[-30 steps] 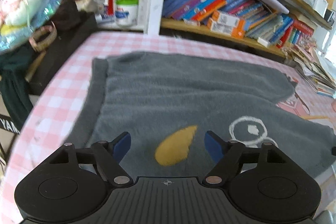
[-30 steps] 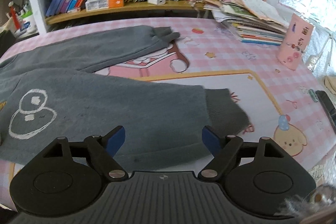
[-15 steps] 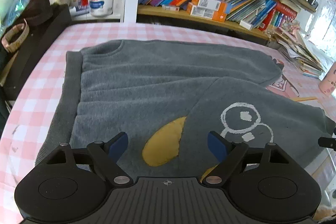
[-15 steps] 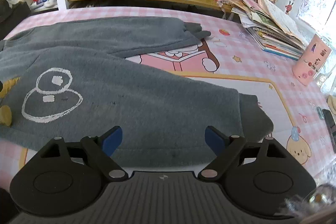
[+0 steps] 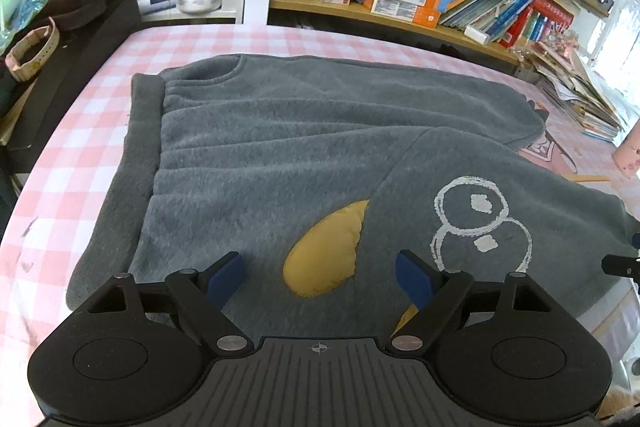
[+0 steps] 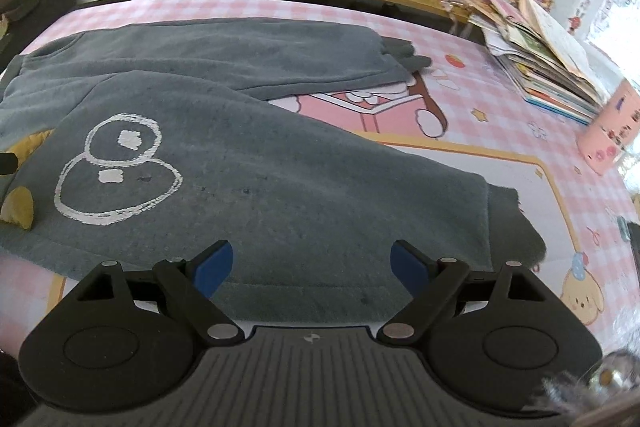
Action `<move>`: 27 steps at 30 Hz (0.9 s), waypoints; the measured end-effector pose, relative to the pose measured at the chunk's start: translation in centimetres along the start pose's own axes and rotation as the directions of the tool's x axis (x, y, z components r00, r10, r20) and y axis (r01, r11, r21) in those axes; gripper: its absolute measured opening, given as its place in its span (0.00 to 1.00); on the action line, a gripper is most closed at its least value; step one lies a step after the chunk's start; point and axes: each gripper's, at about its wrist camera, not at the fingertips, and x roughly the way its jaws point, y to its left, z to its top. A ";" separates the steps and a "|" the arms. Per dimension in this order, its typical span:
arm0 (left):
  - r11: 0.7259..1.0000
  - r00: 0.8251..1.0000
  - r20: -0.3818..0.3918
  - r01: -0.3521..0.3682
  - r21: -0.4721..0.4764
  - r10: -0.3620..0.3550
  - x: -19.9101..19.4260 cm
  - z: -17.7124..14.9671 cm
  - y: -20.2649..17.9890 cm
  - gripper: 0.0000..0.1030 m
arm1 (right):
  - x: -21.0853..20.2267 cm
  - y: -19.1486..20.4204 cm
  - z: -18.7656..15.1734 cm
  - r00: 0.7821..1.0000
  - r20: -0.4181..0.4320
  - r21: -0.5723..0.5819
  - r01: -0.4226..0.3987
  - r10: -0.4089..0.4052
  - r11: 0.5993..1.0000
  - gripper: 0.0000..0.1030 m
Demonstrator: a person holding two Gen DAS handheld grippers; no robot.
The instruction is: Fold clothes
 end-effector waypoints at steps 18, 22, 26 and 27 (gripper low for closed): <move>0.995 0.996 0.019 -0.089 -0.038 0.090 2.4 4.7 -2.9 0.83 | 5.2 -5.5 6.1 0.981 0.061 -0.063 -0.182 0.185 0.981 0.83; 0.992 0.992 0.051 -0.120 0.027 0.118 3.7 7.7 -3.3 0.83 | 7.4 -7.5 9.2 0.973 0.092 -0.116 -0.202 0.213 0.973 0.83; 0.986 0.986 0.088 -0.149 0.081 0.141 5.5 10.3 -3.8 0.85 | 10.2 -9.9 13.1 0.967 0.101 -0.131 -0.221 0.235 0.966 0.83; 0.984 0.985 0.096 -0.154 0.094 0.145 6.1 10.9 -3.9 0.85 | 10.9 -10.4 14.0 0.966 0.101 -0.134 -0.222 0.236 0.966 0.83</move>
